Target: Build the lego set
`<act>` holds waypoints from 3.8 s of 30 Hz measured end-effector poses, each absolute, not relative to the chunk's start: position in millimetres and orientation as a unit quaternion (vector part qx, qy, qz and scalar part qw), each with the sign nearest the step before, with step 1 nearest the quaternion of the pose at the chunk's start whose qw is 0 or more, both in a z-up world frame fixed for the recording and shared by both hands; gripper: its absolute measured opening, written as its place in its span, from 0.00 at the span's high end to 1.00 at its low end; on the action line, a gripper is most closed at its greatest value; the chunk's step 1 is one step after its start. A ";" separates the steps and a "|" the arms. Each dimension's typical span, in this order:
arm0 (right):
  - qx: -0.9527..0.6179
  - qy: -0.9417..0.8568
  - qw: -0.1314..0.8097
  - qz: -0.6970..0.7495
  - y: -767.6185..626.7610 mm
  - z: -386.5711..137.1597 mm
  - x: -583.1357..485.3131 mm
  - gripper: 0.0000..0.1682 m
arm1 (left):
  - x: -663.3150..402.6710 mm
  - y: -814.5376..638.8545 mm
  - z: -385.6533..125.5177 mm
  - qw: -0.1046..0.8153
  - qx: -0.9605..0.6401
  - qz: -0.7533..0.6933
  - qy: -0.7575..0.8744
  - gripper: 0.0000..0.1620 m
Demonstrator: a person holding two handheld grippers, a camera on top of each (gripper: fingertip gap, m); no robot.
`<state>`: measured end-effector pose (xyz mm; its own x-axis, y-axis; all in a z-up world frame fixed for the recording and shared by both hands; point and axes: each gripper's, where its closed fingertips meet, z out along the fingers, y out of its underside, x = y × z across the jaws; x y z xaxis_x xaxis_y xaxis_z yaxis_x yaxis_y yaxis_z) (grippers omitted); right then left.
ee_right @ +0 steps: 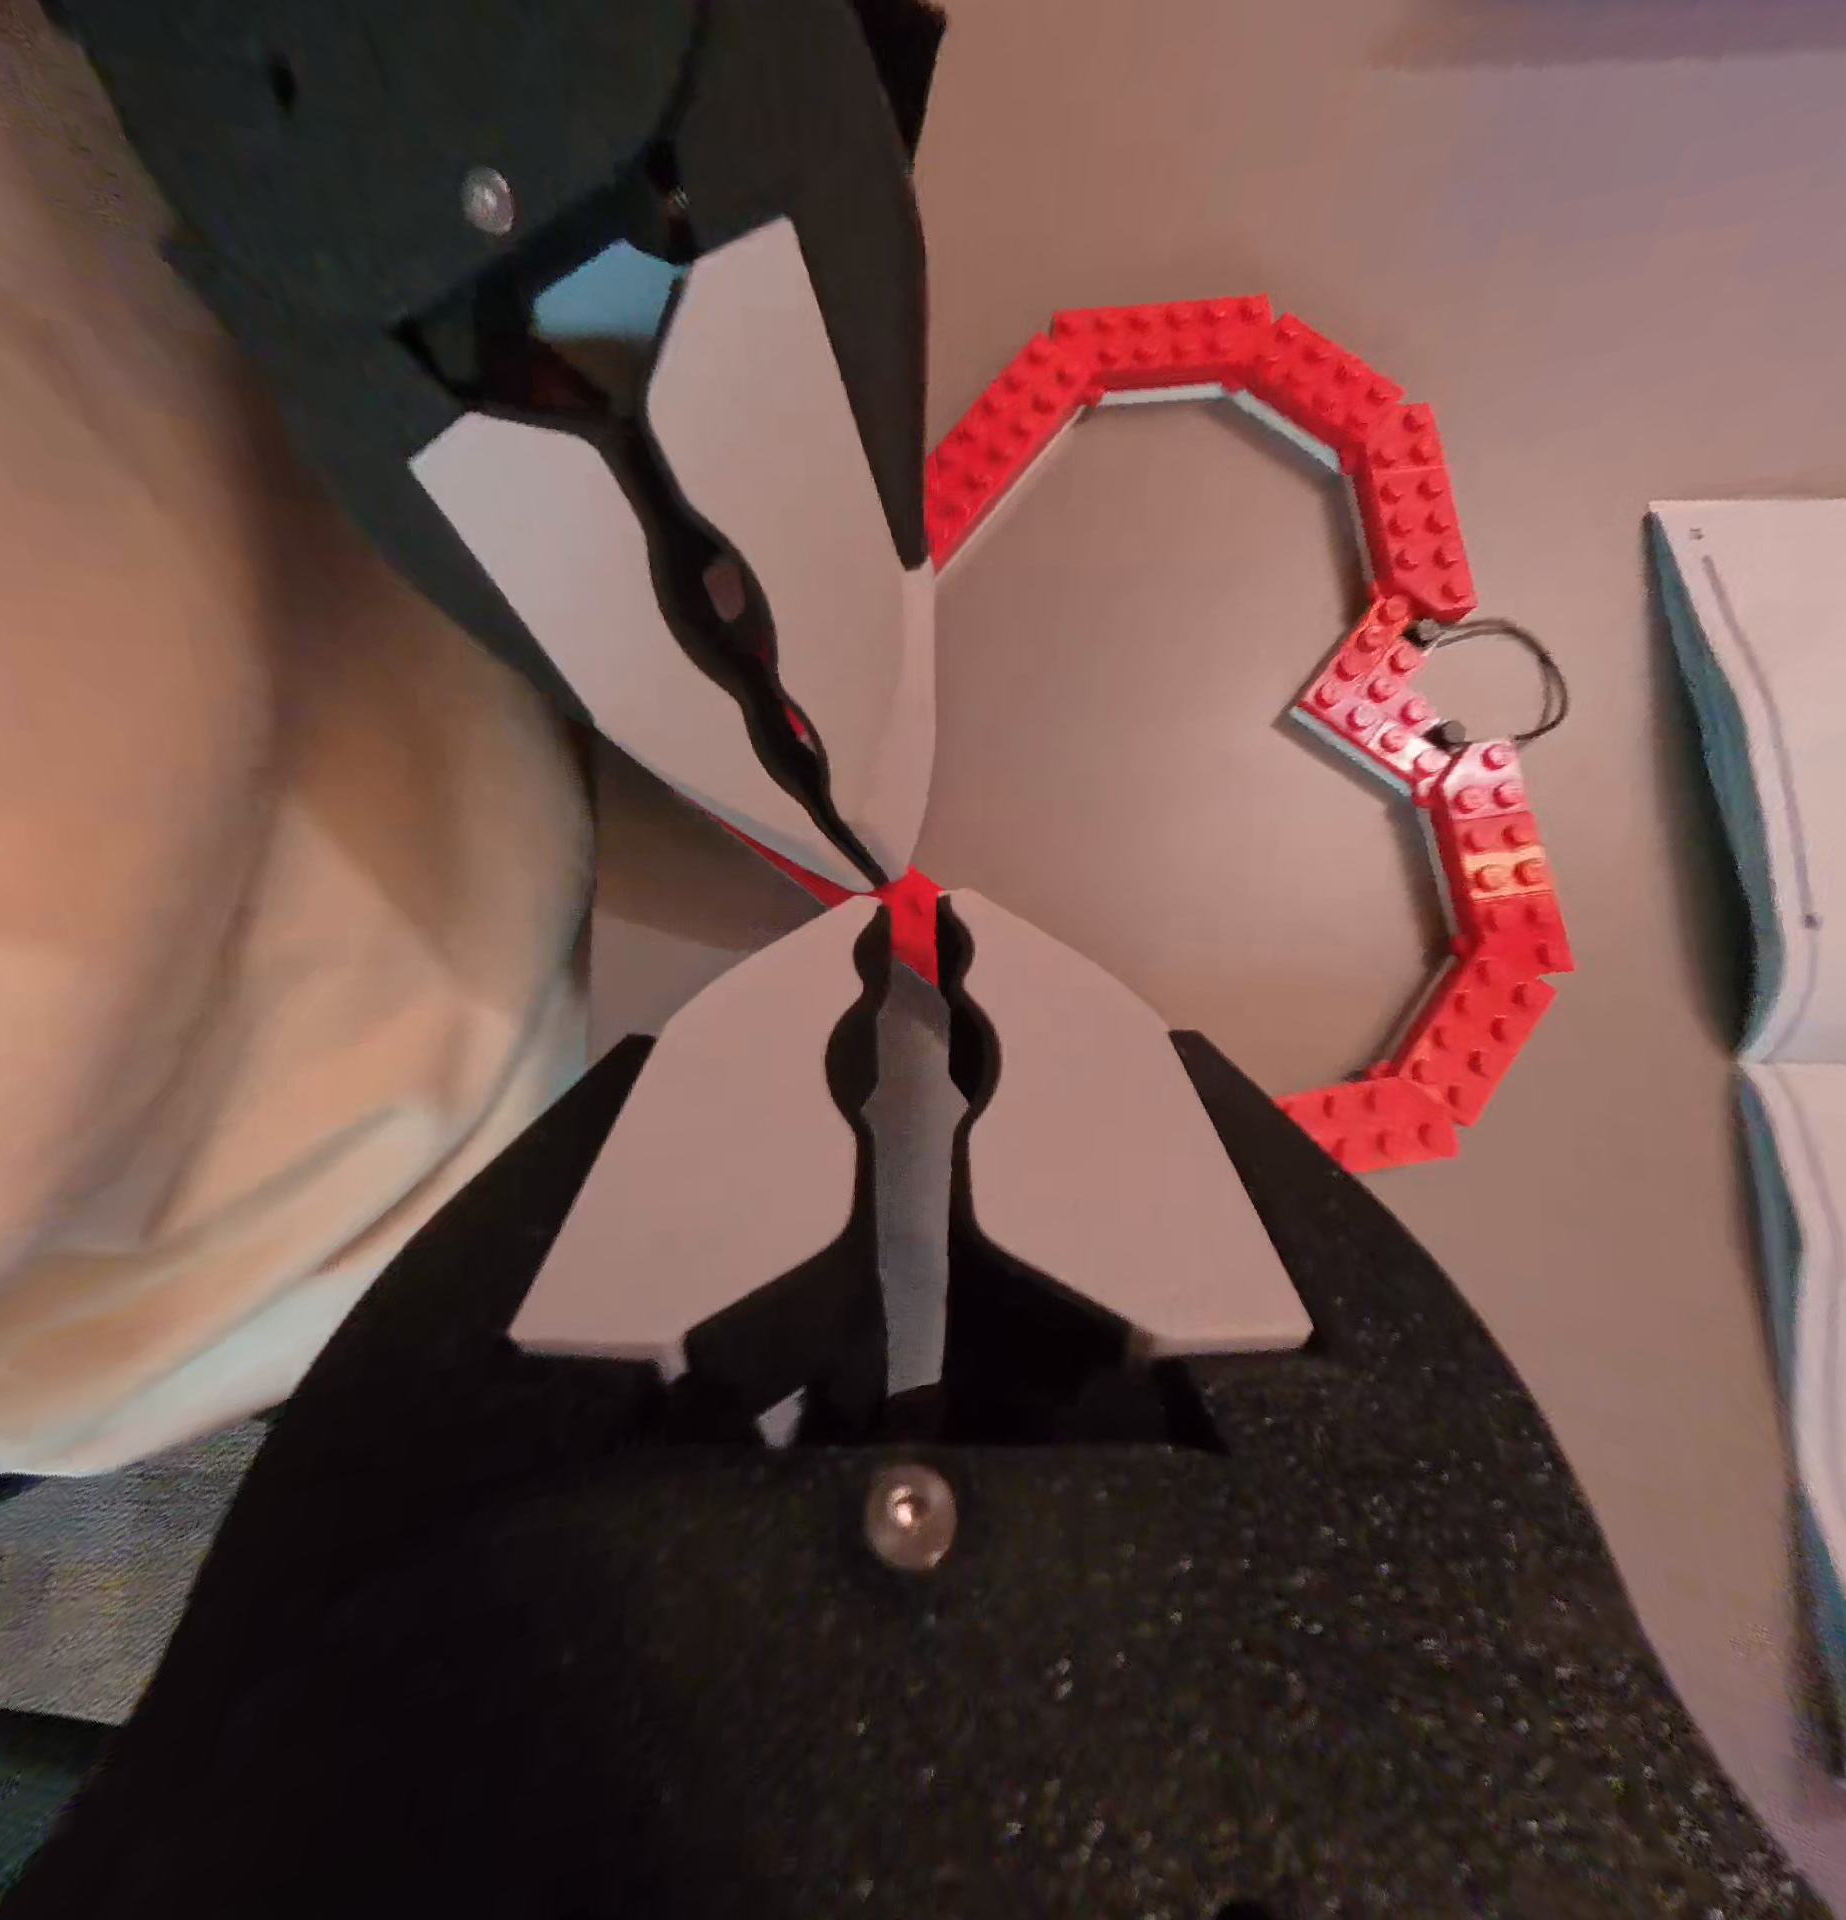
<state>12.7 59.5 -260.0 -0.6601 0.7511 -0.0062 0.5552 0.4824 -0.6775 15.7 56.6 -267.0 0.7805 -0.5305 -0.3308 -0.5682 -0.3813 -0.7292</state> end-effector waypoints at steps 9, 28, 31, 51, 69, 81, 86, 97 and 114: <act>-0.447 -0.854 0.112 0.242 63.0 -272.9 16.7 0.95 | 15.6 56.7 -267.9 0.439 -0.826 0.030 0.351 1.00; -0.549 -0.723 0.222 0.356 48.9 -257.3 19.8 0.94 | 12.5 45.6 -258.4 0.456 -0.815 -0.065 0.350 0.98; -0.560 -0.716 0.211 0.360 46.1 -263.5 20.7 0.94 | 19.0 49.0 -263.5 0.448 -0.817 -0.073 0.355 0.99; -0.500 -0.766 0.251 0.318 66.8 -263.8 30.8 0.91 | 31.3 60.2 -259.4 0.430 -0.849 -0.092 0.291 0.92; -0.626 -0.666 0.282 0.291 135.2 -275.7 37.3 0.82 | -14.7 48.0 -270.8 0.440 -0.829 -0.024 0.345 0.81; -0.734 -0.580 0.300 0.187 220.6 -267.8 156.1 0.71 | 0.8 64.5 -271.1 0.445 -0.823 -0.008 0.351 0.84; -0.752 -0.562 0.293 0.179 232.7 -277.0 155.1 0.62 | -6.3 69.2 -258.7 0.484 -0.815 0.005 0.317 0.82; -0.760 -0.567 0.257 0.183 234.4 -281.5 163.1 0.90 | -29.1 70.8 -239.5 0.538 -0.798 0.014 0.270 0.84; -0.199 -0.885 0.379 0.181 103.8 -186.8 47.3 0.90 | 11.6 82.0 -183.8 0.478 -0.734 -0.482 0.031 0.83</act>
<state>47.3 103.8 -186.8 -0.6334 0.4907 0.5984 0.2157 0.8546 -0.4724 11.6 82.0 -183.8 0.5343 -0.5062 0.6770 0.4138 -0.5417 -0.7317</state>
